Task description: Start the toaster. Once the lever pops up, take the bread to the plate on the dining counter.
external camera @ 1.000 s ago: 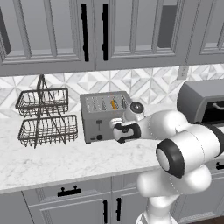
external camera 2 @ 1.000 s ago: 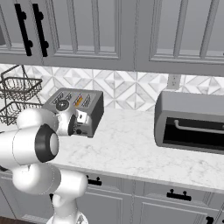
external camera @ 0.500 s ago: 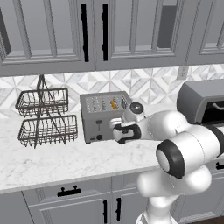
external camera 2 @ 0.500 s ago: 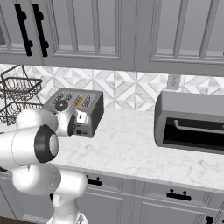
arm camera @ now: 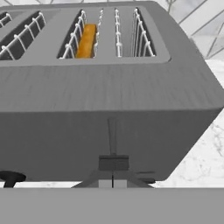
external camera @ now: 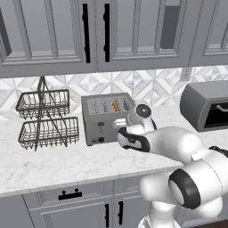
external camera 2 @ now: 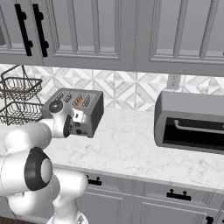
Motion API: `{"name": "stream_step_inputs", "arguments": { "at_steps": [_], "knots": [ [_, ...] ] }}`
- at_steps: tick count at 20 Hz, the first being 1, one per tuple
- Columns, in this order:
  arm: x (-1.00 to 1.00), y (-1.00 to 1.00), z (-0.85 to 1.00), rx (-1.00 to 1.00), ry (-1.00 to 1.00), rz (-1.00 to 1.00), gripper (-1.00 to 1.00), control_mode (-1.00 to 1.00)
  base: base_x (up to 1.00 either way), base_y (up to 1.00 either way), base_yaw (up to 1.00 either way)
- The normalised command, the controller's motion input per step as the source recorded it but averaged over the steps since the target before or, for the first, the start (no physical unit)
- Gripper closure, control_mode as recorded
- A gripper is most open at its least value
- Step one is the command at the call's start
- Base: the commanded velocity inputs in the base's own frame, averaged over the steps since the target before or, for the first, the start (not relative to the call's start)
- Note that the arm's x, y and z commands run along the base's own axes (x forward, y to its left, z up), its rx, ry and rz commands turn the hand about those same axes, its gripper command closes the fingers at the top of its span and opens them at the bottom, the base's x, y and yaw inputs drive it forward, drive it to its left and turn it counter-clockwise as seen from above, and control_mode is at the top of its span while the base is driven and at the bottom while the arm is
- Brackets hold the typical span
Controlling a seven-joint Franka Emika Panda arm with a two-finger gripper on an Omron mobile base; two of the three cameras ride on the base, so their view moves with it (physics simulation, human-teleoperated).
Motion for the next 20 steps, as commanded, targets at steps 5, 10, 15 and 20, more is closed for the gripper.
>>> {"name": "stream_step_inputs", "arguments": {
  "at_steps": [5, 10, 15, 20],
  "knots": [
    [-0.07, 0.0, 0.51, -0.01, 0.0, 0.0, 1.0, -1.0, 0.0, 0.0, 0.0],
    [0.0, 0.0, 0.52, -0.12, 0.0, 0.0, 1.0, -1.0, 0.0, 0.0, 0.0],
    [-0.18, 0.02, 0.61, -0.12, 0.0, 0.01, 1.0, -1.0, 0.0, 0.0, 0.0],
    [-0.28, 0.01, 0.82, -0.05, 0.0, 0.06, 1.0, -1.0, 0.0, 0.0, 0.0]
  ]
}}
